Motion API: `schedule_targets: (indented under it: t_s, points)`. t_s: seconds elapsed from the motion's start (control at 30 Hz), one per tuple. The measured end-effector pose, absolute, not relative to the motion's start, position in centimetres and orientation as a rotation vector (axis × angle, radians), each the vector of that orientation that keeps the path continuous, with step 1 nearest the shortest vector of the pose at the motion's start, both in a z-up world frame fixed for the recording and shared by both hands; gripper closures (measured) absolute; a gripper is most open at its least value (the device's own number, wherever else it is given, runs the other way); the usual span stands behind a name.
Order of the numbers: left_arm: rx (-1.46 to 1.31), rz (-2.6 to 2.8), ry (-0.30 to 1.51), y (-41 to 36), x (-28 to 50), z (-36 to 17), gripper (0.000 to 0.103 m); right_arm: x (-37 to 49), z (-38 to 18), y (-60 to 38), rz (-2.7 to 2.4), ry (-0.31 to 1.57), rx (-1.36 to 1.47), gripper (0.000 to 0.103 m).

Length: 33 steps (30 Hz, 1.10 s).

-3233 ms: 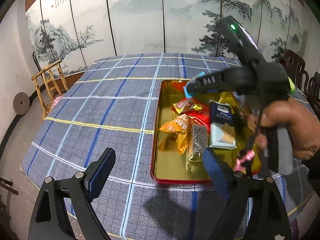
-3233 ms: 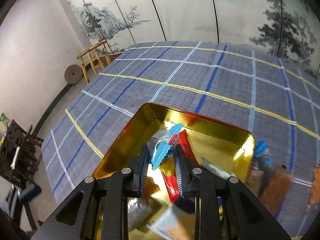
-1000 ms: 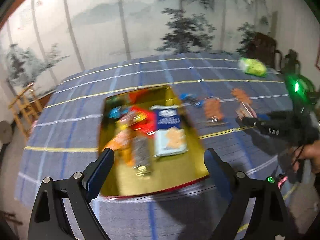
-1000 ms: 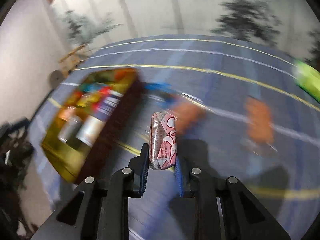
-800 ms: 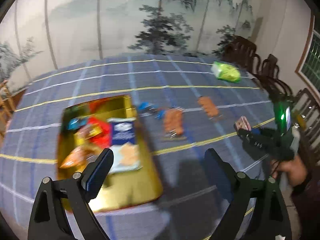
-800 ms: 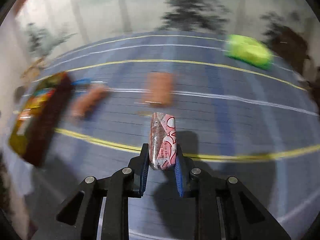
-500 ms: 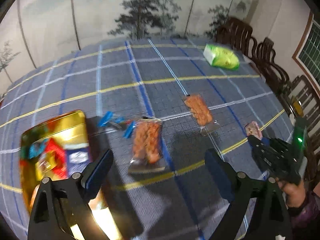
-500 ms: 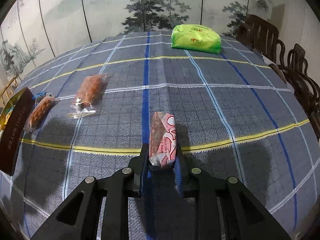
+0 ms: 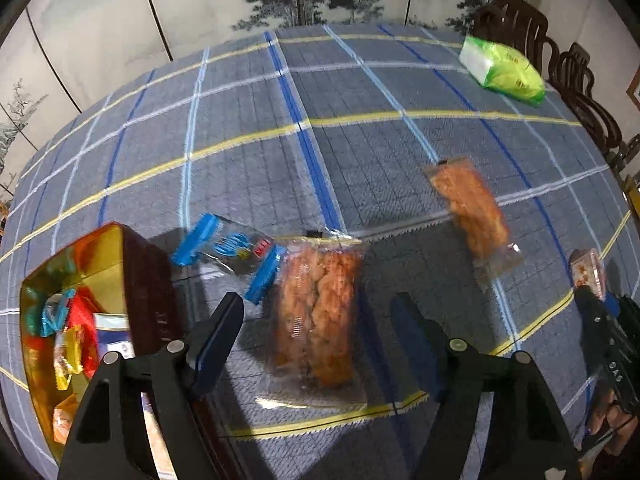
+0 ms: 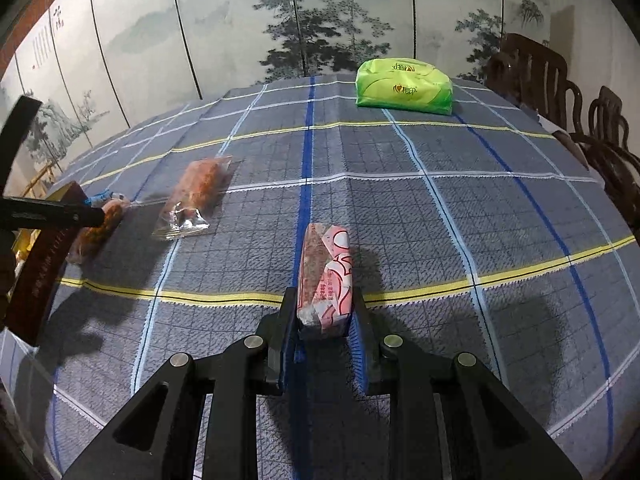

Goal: Organize snacks
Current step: 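Grasp the clear bag of orange snacks with the left tool, then carry the orange snack bag into the gold tin and open the left tool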

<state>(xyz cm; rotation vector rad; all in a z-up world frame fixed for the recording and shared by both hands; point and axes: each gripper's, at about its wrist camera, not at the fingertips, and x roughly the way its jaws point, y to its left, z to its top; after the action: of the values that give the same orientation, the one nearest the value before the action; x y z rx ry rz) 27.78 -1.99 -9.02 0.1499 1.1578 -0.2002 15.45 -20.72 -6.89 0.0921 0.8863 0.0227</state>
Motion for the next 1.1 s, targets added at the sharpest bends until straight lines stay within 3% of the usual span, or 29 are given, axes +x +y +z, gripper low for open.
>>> schedule_targets:
  t_s: [0.03,0.07,0.1,0.13,0.3,0.67,1.1]
  points:
    - [0.149,-0.204,1.168,-2.1,27.9,-9.5,0.035,15.4,-6.9,-20.8,0.025,0.886,0.096,0.078]
    - [0.134,-0.229,1.191,-2.2,28.0,-10.2,0.047,15.5,-6.9,-20.8,0.028,0.885,0.101,0.078]
    - [0.133,-0.231,1.180,-2.3,27.9,-10.3,0.048,15.5,-6.9,-20.8,0.030,0.885,0.106,0.078]
    - [0.130,-0.252,1.156,-2.5,27.7,-10.2,0.067,15.5,-6.9,-20.8,0.032,0.884,0.111,0.078]
    - [0.082,-0.321,1.140,-2.9,25.4,-9.6,0.068,15.4,-6.9,-20.7,0.035,0.883,0.119,0.078]
    - [0.007,-0.310,0.970,-0.7,15.2,-3.0,0.067,15.4,-6.9,-20.5,0.031,0.883,0.115,0.078]
    - [-0.124,-0.109,0.919,11.7,10.5,-1.6,0.067,15.5,-7.0,-19.3,-0.004,0.890,0.044,0.078]
